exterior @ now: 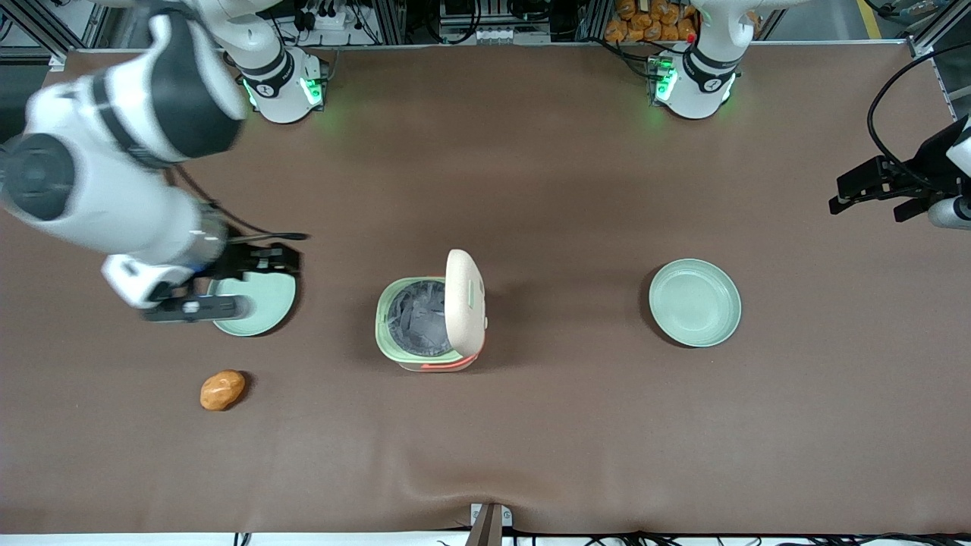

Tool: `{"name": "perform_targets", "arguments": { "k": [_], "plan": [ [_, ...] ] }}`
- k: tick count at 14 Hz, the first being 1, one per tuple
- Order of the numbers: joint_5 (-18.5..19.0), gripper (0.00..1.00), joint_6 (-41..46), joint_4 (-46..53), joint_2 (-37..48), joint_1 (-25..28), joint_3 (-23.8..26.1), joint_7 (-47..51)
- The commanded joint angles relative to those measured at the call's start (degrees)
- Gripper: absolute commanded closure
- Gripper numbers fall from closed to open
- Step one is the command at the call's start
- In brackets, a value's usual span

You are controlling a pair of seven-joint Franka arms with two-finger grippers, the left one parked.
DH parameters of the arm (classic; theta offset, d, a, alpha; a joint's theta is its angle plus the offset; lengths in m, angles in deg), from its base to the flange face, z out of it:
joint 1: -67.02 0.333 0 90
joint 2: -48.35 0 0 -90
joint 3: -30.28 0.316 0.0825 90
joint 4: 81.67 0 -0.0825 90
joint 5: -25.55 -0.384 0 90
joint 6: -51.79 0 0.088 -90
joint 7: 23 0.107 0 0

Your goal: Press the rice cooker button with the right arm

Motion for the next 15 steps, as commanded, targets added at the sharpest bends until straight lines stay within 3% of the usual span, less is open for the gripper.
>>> {"name": "perform_targets", "arguments": {
  "k": [1,6,8,11,15],
  "plan": [
    [0.5,0.00,0.9,-6.4,7.6,-5.6,1.0,-3.9],
    [3.8,0.00,5.1,-10.1,16.3,-10.9,1.4,-7.3],
    [7.5,0.00,7.2,-9.8,18.6,-11.1,1.2,-10.9],
    [7.1,0.00,10.6,-9.2,20.0,-13.9,1.0,-11.7],
    [6.2,0.00,13.0,-8.9,21.4,-13.8,-1.4,-10.0]
  ]
}}
